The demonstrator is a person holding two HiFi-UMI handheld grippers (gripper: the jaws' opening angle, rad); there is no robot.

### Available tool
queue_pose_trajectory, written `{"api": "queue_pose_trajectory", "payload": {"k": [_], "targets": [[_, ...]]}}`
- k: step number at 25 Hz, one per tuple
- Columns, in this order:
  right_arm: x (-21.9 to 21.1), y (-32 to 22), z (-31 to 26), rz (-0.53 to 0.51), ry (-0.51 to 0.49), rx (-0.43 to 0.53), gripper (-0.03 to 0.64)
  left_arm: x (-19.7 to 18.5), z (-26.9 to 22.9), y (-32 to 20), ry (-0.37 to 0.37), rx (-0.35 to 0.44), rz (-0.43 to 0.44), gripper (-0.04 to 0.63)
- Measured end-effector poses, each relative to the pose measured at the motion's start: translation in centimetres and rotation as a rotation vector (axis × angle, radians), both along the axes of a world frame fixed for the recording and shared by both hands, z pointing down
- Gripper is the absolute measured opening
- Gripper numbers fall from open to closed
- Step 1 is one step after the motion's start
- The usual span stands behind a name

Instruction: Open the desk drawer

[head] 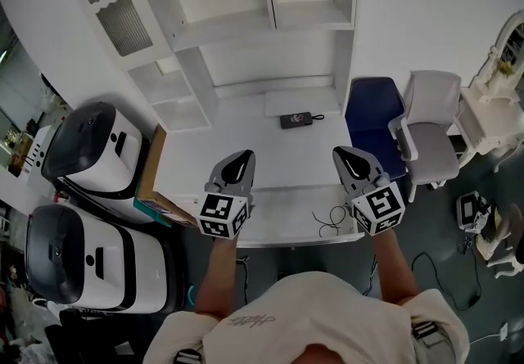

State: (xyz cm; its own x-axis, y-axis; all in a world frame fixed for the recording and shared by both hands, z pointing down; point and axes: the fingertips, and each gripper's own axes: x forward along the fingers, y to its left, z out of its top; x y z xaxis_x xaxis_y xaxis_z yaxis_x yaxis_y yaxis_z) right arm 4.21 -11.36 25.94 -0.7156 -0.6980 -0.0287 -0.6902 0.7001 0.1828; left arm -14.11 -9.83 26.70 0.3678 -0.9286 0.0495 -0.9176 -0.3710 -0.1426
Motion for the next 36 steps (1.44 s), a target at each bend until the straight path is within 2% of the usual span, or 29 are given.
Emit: {"api": "queue_pose_trajectory", "payload": {"k": [7,17,25,36], "targets": [[0.2,0.4,0.7,-0.017,-0.021,-0.042,0.002,0.7,1.2,-0.1,-0.001,-0.028,0.016,0.021],[0.3,1.2,1.2,-0.025,-0.022,-0.057,0.002,1.9,0.7,0.3,-0.007,-0.018,0.048,0.021],[0.6,1.6,1.2,-0.014,-0.021,-0.053,0.002,2.5,1.3,0.9,0.001,-0.040,0.072,0.021],[1.0,2.4,1.7,-0.001,-0.027,-0.066,0.002,3.4,0.1,1.9,-0.002,-0.015,0.094,0.021]]}}
